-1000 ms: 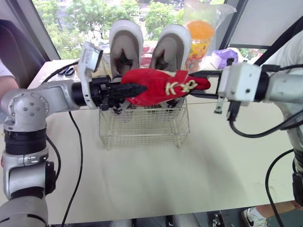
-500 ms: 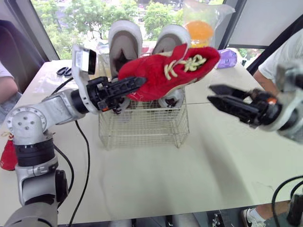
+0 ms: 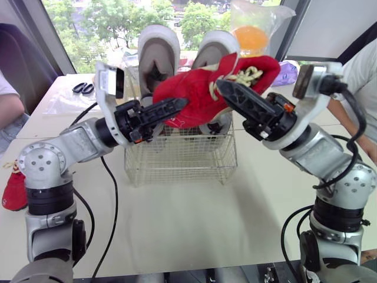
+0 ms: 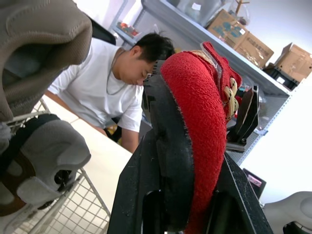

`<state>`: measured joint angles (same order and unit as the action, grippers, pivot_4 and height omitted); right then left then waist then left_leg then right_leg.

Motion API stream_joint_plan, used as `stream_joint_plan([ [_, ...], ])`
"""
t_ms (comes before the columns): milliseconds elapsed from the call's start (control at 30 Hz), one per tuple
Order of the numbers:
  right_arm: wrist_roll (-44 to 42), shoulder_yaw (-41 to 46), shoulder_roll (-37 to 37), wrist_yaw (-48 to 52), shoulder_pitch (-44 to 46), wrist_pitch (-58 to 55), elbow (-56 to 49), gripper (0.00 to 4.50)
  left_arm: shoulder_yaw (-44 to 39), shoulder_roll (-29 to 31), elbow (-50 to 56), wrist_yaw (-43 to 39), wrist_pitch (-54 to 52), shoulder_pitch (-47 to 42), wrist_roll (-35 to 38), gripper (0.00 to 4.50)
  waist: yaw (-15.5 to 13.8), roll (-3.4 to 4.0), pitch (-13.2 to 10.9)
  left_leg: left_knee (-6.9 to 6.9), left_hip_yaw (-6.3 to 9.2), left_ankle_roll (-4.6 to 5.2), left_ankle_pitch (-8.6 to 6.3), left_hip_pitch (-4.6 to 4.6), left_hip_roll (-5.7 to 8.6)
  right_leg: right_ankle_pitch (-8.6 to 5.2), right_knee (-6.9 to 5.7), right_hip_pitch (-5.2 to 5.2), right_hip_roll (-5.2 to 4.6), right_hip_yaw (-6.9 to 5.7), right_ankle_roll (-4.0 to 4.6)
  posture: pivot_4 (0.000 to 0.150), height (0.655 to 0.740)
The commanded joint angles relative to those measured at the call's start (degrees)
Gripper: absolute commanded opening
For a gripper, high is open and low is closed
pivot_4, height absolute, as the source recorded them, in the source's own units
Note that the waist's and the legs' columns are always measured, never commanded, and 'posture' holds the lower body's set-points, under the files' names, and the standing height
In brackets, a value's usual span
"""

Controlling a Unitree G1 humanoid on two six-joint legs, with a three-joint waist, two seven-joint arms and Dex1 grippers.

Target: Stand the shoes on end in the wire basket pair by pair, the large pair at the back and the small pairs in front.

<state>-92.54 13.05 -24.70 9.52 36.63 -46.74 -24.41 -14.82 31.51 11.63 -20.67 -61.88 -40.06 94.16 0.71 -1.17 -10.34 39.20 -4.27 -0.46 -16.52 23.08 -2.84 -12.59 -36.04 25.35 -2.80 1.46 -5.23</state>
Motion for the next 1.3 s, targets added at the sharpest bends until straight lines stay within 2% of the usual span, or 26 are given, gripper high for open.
stream_joint_plan([
  [33,-2.89,-0.56,0.69,-0.48,2.81,2.02,-0.92,4.46,0.59,0.22,2.18,0.64,1.40,0.61,-0.63,0.21,0.04,0.00,0.00,0.00,0.01,0.00,0.00,0.00,0.00,0.00,-0.01,0.00,0.01,0.00,0.00,0.150,0.7400],
  [200,-3.29,-1.76,0.51,-0.74,3.94,2.15,0.02,2.21,1.43,0.07,2.80,1.68,3.15,0.74,-2.46,0.21,-0.01,0.00,0.00,-0.01,0.02,0.00,0.00,0.00,-0.01,-0.02,-0.01,0.01,0.02,-0.01,0.03,0.150,0.7400],
  [267,-3.02,-2.22,0.13,-0.48,4.86,1.79,0.57,1.34,1.75,0.53,3.32,2.00,3.44,0.86,-3.43,1.22,0.02,0.00,0.00,-0.01,0.01,0.00,0.00,0.00,-0.01,-0.02,0.00,0.01,0.01,-0.01,0.03,0.150,0.7400],
  [300,-2.93,-2.44,-0.34,-0.51,5.39,1.36,0.91,1.03,1.68,0.80,3.49,1.93,3.37,0.88,-3.27,1.55,0.04,0.00,0.00,-0.01,0.01,0.00,0.00,0.00,-0.01,-0.02,0.00,0.01,0.01,-0.01,0.03,0.150,0.7400],
  [333,-2.83,-2.59,-1.10,-0.49,5.87,0.75,1.27,0.91,1.51,1.17,3.66,1.74,3.15,0.86,-2.91,2.00,0.05,0.00,0.00,-0.01,0.02,0.00,0.00,0.00,-0.01,-0.02,0.00,0.01,0.01,-0.01,0.03,0.150,0.7400],
  [400,-2.54,-2.52,-3.66,0.98,7.25,-1.05,2.39,0.91,1.05,2.57,4.34,0.81,2.96,0.65,-3.47,3.00,0.07,0.01,0.00,-0.01,0.02,0.00,0.00,0.00,-0.01,-0.02,-0.01,0.02,0.02,-0.01,0.04,0.150,0.7400],
  [500,0.42,-2.98,-10.98,7.38,9.94,-5.97,4.67,0.91,1.40,7.27,6.19,-2.99,2.47,1.21,-8.72,4.49,0.07,0.01,-0.01,-0.03,0.01,0.00,0.00,0.04,-0.01,-0.10,0.02,0.06,0.02,-0.01,0.17,0.150,0.7400],
  [633,14.95,-8.53,-23.29,23.89,13.47,-9.24,6.42,0.91,3.59,17.30,10.27,-13.58,3.72,4.51,-20.24,4.49,0.12,0.04,-0.02,-0.07,0.00,0.01,0.00,0.01,-0.01,-0.13,0.05,0.05,0.02,-0.01,0.22,0.150,0.7400],
  [733,26.41,-13.87,-28.70,35.52,15.05,-5.86,7.75,0.91,3.22,21.15,10.61,-18.62,5.08,6.02,-23.83,4.49,0.08,0.04,-0.02,-0.10,-0.04,0.01,0.00,0.02,-0.02,-0.15,0.12,0.10,0.02,0.00,0.26,0.150,0.7400],
  [833,42.11,-22.22,-33.23,48.17,17.38,2.68,10.63,0.91,0.51,24.23,9.94,-21.22,4.90,6.46,-24.58,4.49,0.10,0.02,-0.05,-0.08,-0.03,0.01,0.00,0.05,-0.03,-0.14,0.13,0.12,0.02,0.00,0.27,0.150,0.7400],
  [1000,57.62,-28.45,-31.61,57.13,19.16,14.57,16.93,0.91,-0.59,24.52,10.58,-21.55,4.87,6.49,-24.97,4.49,0.10,0.02,-0.05,-0.08,-0.06,0.01,0.00,0.08,-0.02,-0.14,0.19,0.14,0.00,0.00,0.26,0.150,0.7400],
  [1300,66.72,-30.69,-26.26,63.04,16.86,19.41,18.66,0.91,-2.72,24.70,12.82,-19.83,3.44,7.18,-21.45,4.49,-0.06,0.00,-0.06,-0.05,-0.06,0.00,0.00,0.17,-0.02,-0.13,0.21,0.15,-0.03,-0.01,0.24,0.150,0.7400],
])
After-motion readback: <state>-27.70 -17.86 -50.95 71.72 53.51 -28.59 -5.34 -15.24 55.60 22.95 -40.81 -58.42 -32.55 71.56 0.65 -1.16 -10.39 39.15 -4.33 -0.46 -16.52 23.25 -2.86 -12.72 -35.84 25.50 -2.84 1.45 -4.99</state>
